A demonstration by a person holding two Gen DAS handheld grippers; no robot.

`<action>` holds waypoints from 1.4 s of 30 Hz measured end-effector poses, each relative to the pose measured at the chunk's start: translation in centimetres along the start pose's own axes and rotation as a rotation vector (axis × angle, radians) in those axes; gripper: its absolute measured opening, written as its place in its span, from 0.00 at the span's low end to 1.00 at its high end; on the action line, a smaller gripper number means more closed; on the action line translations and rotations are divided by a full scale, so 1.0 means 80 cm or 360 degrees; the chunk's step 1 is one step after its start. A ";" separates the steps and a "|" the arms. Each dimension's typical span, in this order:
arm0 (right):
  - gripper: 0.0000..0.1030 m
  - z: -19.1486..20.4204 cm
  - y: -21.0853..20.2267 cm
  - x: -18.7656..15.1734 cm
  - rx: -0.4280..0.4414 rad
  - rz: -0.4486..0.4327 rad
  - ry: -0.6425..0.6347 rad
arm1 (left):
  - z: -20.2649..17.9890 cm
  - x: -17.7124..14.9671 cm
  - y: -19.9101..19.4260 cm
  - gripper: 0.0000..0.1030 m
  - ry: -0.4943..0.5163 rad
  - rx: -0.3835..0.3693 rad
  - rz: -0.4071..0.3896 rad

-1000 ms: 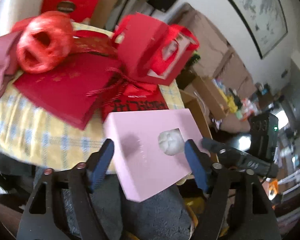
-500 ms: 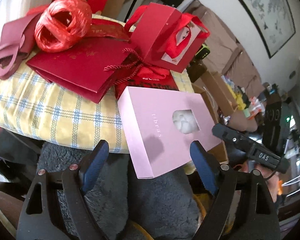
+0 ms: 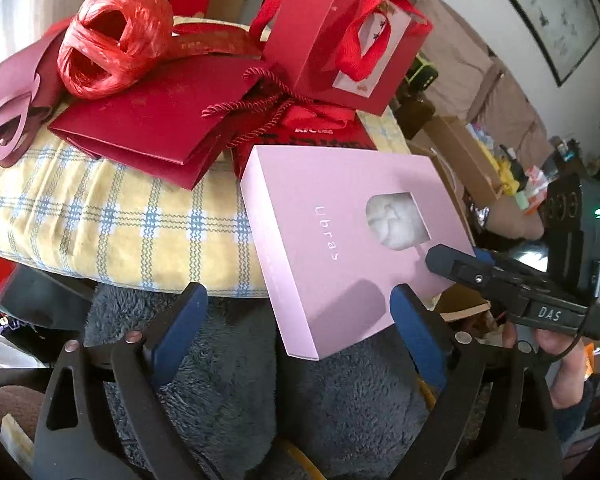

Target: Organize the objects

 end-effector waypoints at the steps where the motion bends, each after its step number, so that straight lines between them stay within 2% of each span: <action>1: 0.87 0.000 0.001 -0.001 0.0005 0.0002 0.0004 | 0.000 -0.001 0.003 0.89 0.0007 0.0011 0.0010; 10: 0.93 0.011 0.008 -0.006 -0.0012 0.0046 -0.0070 | -0.011 -0.017 0.018 0.89 0.0049 -0.0031 0.0132; 17: 0.90 0.025 0.012 -0.014 -0.0051 0.0106 -0.0143 | -0.017 -0.020 0.011 0.89 0.0037 -0.0119 0.0134; 19: 0.84 0.031 0.014 -0.017 -0.0027 0.0121 -0.0151 | -0.009 -0.018 0.007 0.90 0.0011 -0.0071 0.0101; 21: 0.81 0.036 0.016 -0.020 0.0003 0.0137 -0.0136 | -0.002 -0.015 0.005 0.87 -0.0018 -0.0054 0.0083; 25: 0.80 0.046 0.015 -0.020 -0.0037 0.0108 -0.0171 | 0.014 -0.009 -0.003 0.71 -0.0065 -0.0060 0.0021; 32: 0.80 0.062 -0.007 -0.003 -0.0126 -0.0050 -0.0180 | 0.007 0.006 -0.030 0.72 -0.0029 -0.0041 -0.0163; 42: 0.78 0.074 -0.039 0.014 -0.0159 -0.0186 -0.0201 | -0.004 0.013 -0.059 0.72 0.0010 -0.0067 -0.0286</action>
Point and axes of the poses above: each gripper's, at about its wrist camera, not at the fingertips, and y roughly the way its jaws point, z to its left, x to its top, the point moved 9 cm from there along y, roughly the way its jaws point, and after that the axes turned 3 degrees about -y, right-handed, at the moved point
